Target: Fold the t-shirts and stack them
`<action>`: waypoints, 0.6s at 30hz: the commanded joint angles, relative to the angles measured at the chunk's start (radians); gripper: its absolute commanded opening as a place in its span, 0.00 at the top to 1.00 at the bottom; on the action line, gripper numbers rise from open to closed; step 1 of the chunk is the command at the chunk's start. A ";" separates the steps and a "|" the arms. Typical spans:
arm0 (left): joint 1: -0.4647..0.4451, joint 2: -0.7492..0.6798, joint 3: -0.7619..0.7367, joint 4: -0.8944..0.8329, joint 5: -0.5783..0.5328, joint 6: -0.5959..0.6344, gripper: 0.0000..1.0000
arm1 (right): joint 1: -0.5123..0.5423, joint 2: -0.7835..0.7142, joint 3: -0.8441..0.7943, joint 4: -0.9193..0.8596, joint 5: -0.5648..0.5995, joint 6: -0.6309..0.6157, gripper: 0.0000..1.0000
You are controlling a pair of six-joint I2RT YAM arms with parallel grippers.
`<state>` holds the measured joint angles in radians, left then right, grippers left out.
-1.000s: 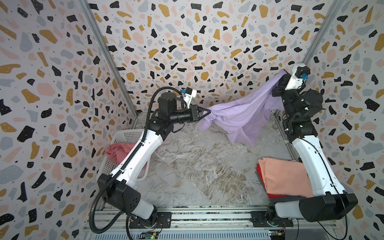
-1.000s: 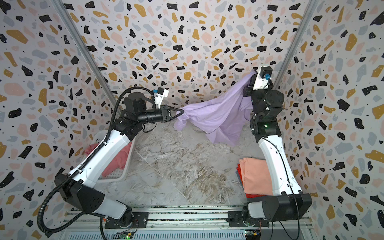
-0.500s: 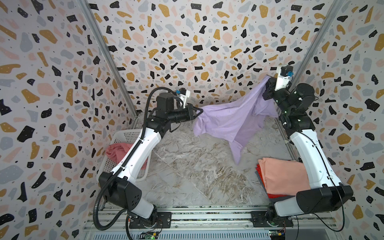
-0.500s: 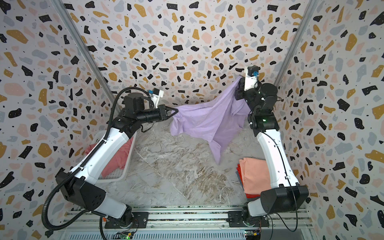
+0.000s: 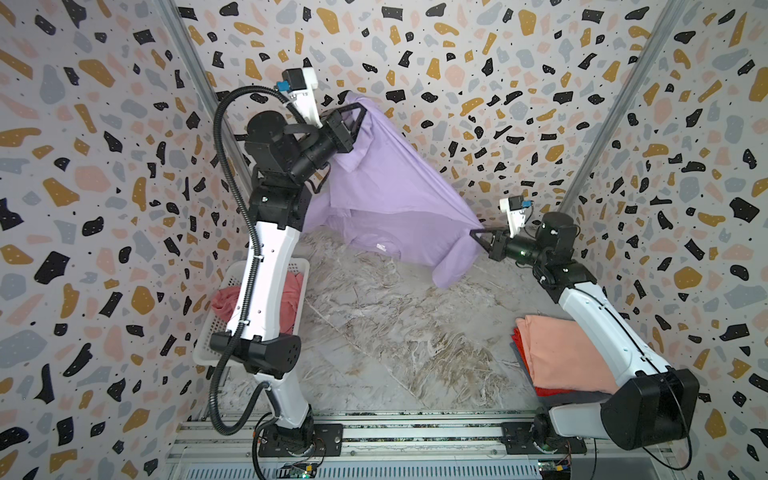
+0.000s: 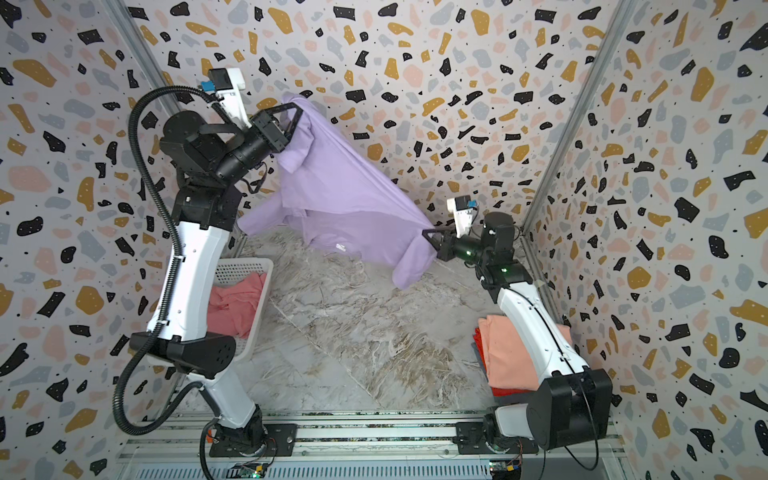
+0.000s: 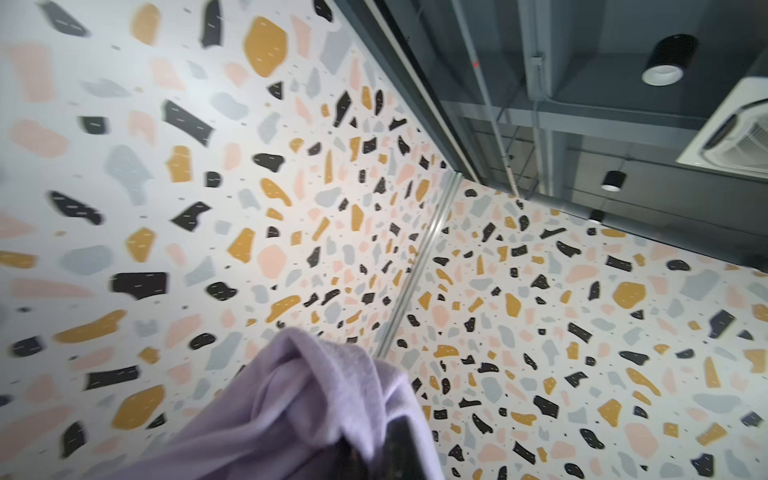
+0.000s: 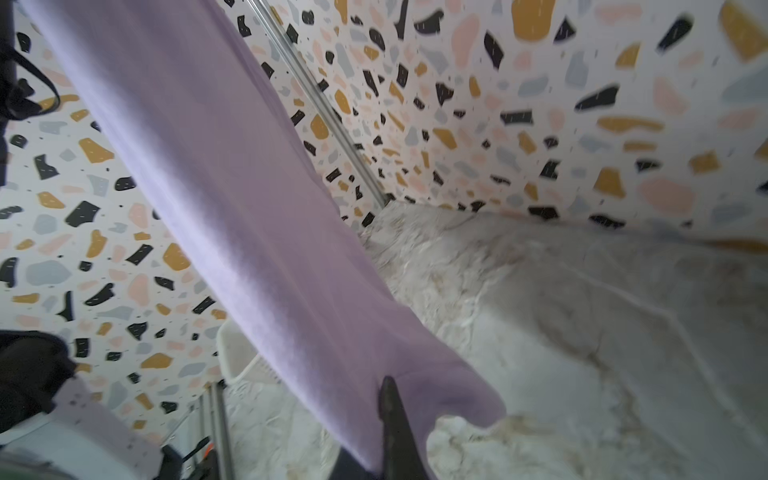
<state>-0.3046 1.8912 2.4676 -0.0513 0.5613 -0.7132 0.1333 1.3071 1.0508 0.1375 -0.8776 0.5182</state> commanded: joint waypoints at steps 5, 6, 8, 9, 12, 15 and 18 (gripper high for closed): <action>-0.143 0.296 -0.032 0.180 0.030 -0.240 0.64 | -0.127 0.004 -0.134 -0.084 -0.185 0.122 0.12; -0.143 0.328 -0.021 0.109 0.029 -0.213 0.57 | -0.126 -0.003 -0.121 -0.140 -0.131 0.080 0.12; -0.144 0.340 -0.032 -0.004 0.006 -0.105 0.42 | -0.126 -0.015 -0.093 -0.211 -0.018 0.025 0.12; -0.141 0.328 -0.046 -0.069 -0.040 -0.049 0.40 | -0.126 -0.018 -0.076 -0.234 0.033 0.004 0.13; -0.127 0.258 -0.156 -0.141 -0.100 0.049 0.33 | -0.115 -0.020 -0.033 -0.244 0.117 -0.039 0.16; -0.100 0.194 -0.298 -0.198 -0.124 0.086 0.30 | -0.060 -0.007 0.013 -0.243 0.193 -0.115 0.17; -0.096 0.126 -0.439 -0.299 -0.174 0.173 0.30 | 0.037 0.048 0.062 -0.270 0.274 -0.217 0.17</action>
<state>-0.4110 2.1456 2.0914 -0.2844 0.4450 -0.6651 0.0933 1.3308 1.0523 -0.0895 -0.7120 0.4362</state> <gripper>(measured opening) 0.697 0.829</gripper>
